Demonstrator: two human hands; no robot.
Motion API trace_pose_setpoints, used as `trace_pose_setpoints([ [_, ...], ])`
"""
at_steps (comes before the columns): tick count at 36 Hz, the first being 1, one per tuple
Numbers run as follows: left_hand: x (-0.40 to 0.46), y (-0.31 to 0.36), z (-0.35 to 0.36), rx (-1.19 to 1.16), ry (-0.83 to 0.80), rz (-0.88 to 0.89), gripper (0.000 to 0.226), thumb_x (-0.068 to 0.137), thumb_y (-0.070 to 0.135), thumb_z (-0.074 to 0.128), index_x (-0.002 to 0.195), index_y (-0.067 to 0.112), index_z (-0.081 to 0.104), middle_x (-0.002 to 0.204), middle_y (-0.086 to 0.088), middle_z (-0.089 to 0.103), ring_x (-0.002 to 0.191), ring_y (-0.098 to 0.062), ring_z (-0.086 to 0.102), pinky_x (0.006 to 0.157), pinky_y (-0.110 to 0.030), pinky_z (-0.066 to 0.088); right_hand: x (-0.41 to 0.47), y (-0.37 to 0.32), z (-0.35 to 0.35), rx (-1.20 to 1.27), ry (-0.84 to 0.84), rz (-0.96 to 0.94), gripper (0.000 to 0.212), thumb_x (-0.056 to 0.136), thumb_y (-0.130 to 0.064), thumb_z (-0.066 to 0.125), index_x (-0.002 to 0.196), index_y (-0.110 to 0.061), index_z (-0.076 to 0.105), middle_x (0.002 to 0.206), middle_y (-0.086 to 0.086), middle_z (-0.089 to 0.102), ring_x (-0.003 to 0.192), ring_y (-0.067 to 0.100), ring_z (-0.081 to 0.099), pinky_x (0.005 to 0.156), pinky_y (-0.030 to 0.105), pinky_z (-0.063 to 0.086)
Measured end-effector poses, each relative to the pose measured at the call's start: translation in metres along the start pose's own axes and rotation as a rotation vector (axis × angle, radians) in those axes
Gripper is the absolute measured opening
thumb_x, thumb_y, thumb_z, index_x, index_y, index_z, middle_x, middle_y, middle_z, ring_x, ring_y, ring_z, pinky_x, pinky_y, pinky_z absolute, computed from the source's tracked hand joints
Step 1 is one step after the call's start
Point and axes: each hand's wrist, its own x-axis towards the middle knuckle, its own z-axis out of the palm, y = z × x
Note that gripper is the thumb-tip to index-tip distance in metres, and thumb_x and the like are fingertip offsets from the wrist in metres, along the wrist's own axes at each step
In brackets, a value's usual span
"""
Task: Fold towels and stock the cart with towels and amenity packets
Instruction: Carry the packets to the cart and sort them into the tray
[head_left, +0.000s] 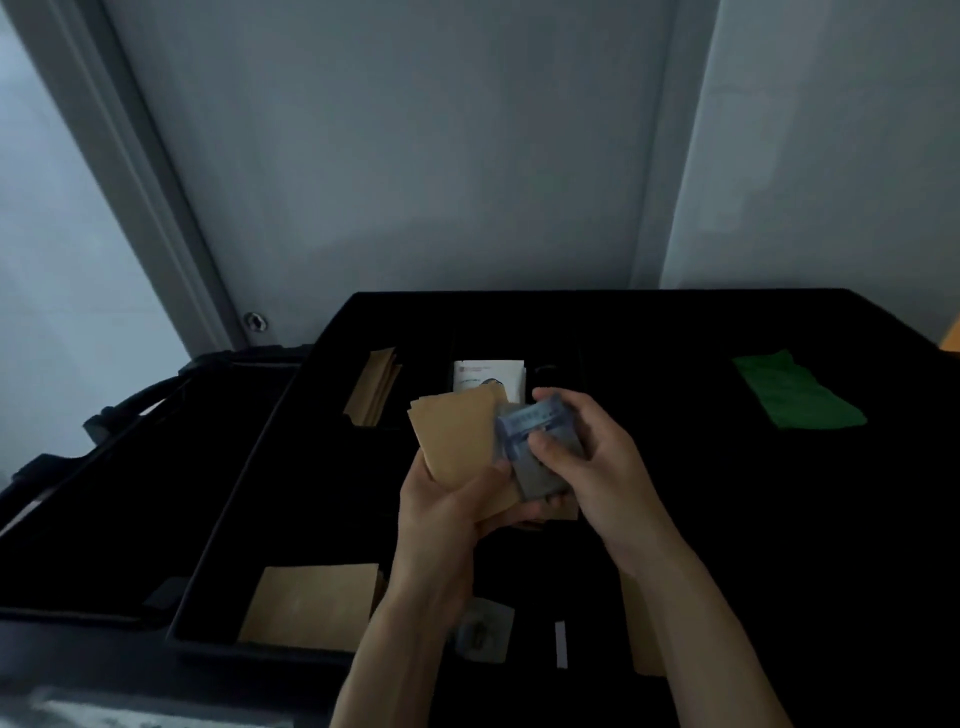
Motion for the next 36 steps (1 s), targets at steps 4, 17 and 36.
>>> trace_pose_setpoints([
  [4, 0.010, 0.009, -0.011, 0.036, -0.036, -0.057, 0.027, 0.096, 0.013, 0.063, 0.122, 0.010, 0.063, 0.110, -0.014, 0.073, 0.097, -0.035, 0.073, 0.064, -0.037, 0.061, 0.008, 0.002, 0.003, -0.065, -0.037, 0.023, 0.039, 0.093, -0.018, 0.069, 0.124, -0.038, 0.058, 0.114, -0.007, 0.069, 0.099, 0.010, 0.069, 0.072, 0.023, 0.056],
  [17, 0.019, 0.010, -0.072, 0.255, 0.093, -0.070, 0.024, 0.094, 0.008, 0.064, 0.118, 0.009, 0.061, 0.094, -0.017, 0.075, 0.082, -0.037, 0.075, 0.052, -0.033, 0.058, -0.021, 0.033, 0.019, -0.776, -0.628, 0.420, 0.025, 0.100, -0.025, 0.048, 0.125, -0.029, 0.050, 0.108, -0.009, 0.061, 0.086, 0.003, 0.058, 0.062, 0.014, 0.045],
  [36, 0.003, -0.013, -0.070, 0.283, 0.096, -0.096, 0.016, 0.090, -0.001, 0.059, 0.104, 0.008, 0.063, 0.085, -0.016, 0.073, 0.072, -0.039, 0.074, 0.049, -0.037, 0.058, -0.041, 0.048, 0.039, -1.083, -0.674, 0.184, 0.030, 0.096, -0.039, 0.059, 0.124, -0.029, 0.061, 0.125, -0.010, 0.043, 0.124, 0.014, 0.036, 0.103, 0.033, 0.038],
])
